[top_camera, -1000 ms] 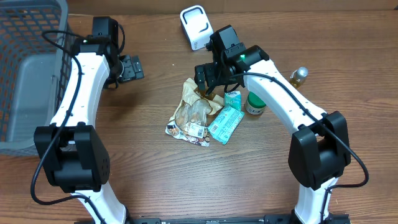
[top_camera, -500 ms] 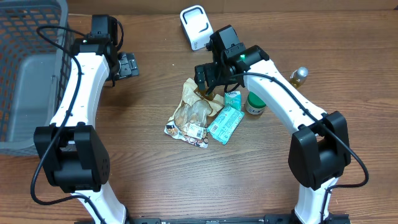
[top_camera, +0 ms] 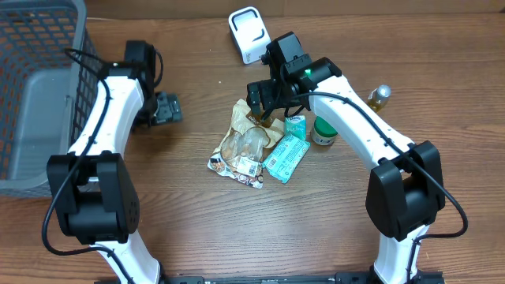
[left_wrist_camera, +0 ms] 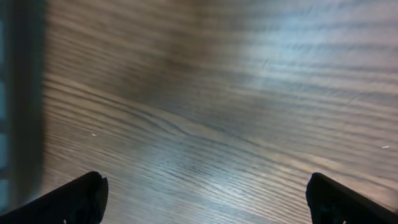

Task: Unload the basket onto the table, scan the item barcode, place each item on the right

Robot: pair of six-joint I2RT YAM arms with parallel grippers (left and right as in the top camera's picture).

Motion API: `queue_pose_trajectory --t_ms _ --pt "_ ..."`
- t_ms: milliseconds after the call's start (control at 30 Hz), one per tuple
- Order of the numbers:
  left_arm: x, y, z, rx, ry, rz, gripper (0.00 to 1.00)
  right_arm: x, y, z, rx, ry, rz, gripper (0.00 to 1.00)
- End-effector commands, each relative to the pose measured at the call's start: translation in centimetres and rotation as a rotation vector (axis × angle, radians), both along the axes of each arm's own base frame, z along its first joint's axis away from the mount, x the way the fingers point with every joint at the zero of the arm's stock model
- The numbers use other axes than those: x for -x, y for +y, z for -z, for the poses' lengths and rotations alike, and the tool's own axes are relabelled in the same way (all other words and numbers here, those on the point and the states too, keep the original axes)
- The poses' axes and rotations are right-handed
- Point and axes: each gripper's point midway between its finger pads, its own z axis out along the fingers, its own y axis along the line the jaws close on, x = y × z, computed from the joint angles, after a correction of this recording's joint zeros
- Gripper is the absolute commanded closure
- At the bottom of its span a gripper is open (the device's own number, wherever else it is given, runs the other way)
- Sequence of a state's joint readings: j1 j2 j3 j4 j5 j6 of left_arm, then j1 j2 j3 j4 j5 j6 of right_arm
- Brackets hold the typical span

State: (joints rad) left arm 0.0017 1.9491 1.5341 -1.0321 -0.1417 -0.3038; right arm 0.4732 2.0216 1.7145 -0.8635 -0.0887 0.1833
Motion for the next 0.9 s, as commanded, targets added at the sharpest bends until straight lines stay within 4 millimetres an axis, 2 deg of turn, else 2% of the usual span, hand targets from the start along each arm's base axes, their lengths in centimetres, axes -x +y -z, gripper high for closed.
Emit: queue_pose_trajectory --t_ms 0,200,433,567,867 --pt "1.4 -1.2 2.8 0.061 0.046 0.021 0.0 -0.1 0.0 -0.7 -0.001 -0.022 0.001 0.0" --pt "2.5 -3.5 6.7 0.158 0.032 0.049 0.0 -0.1 0.0 -0.7 -0.001 -0.022 0.001 0.0" --pt "4.1 -5.6 10.6 0.14 0.002 0.132 0.01 -0.1 0.0 -0.7 -0.001 -0.022 0.001 0.0" --pt "4.4 -6.1 11.0 0.069 0.002 0.181 0.0 -0.1 0.0 -0.7 -0.001 -0.022 0.001 0.0" --pt "3.2 -8.3 9.6 0.001 -0.084 0.274 0.01 -0.1 0.0 -0.7 -0.001 -0.022 0.001 0.0"
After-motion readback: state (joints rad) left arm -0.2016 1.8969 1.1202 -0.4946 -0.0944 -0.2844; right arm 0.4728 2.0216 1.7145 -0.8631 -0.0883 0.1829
